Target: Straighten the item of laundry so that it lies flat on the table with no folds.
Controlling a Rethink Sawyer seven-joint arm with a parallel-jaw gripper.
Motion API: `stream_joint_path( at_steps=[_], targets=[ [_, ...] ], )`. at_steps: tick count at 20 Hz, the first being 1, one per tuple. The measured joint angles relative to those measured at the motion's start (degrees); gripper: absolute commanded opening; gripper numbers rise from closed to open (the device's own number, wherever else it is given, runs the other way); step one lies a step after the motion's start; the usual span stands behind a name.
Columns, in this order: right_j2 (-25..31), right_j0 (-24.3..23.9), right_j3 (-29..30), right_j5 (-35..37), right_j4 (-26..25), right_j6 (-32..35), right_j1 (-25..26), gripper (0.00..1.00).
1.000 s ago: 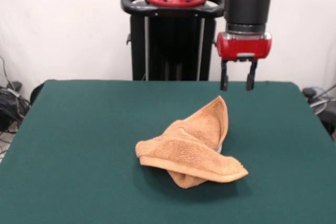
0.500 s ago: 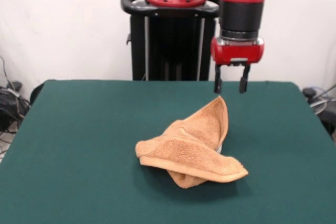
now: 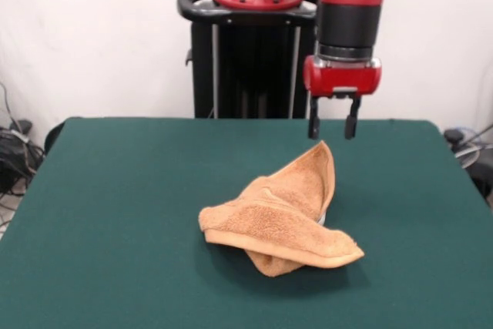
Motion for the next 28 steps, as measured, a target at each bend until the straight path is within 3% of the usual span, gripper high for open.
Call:
stream_joint_path(
  at_steps=[9, 15, 28],
  targets=[
    [-2.46, 1.35, -0.31, -5.05, -0.15, 0.0, 2.02, 1.0],
    [-2.43, 1.32, -1.29, -8.24, -0.13, 0.0, 6.64, 1.0],
    [-2.41, 0.68, -1.31, -8.99, -0.75, 0.0, 11.65, 1.0]
  ],
)
